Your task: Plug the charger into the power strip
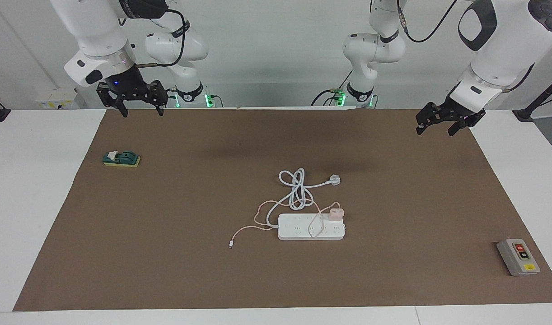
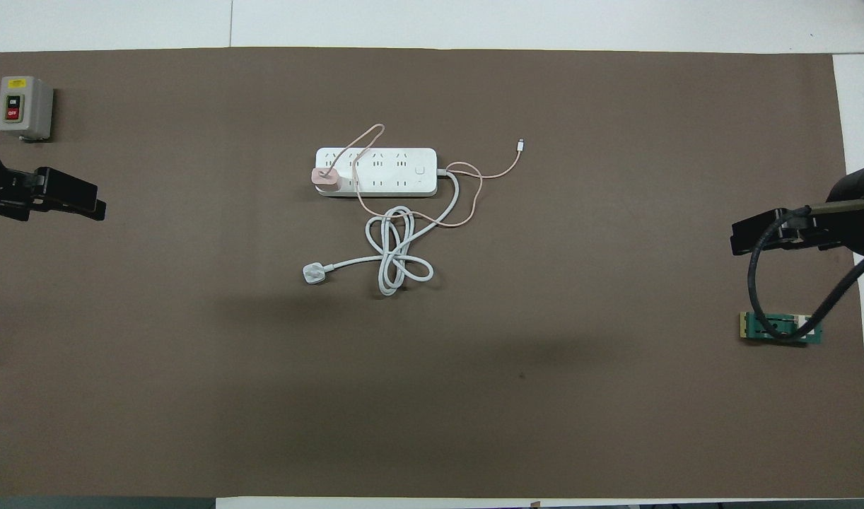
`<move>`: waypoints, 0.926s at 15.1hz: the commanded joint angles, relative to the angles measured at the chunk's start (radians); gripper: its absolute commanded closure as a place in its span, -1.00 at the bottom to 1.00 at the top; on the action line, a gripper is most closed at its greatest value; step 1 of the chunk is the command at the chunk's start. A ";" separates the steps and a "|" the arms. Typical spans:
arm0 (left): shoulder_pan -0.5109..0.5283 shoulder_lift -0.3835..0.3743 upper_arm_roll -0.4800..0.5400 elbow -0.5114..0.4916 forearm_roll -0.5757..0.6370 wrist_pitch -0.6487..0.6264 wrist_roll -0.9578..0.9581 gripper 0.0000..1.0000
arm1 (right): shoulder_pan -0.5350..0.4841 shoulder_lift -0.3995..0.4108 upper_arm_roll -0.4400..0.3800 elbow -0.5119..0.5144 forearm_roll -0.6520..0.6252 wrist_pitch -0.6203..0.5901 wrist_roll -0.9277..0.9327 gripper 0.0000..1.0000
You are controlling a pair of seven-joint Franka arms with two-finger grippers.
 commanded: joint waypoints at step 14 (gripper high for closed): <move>-0.006 -0.056 -0.011 -0.037 0.060 -0.083 -0.121 -1.00 | -0.009 -0.020 0.003 -0.020 0.019 0.008 0.006 -1.00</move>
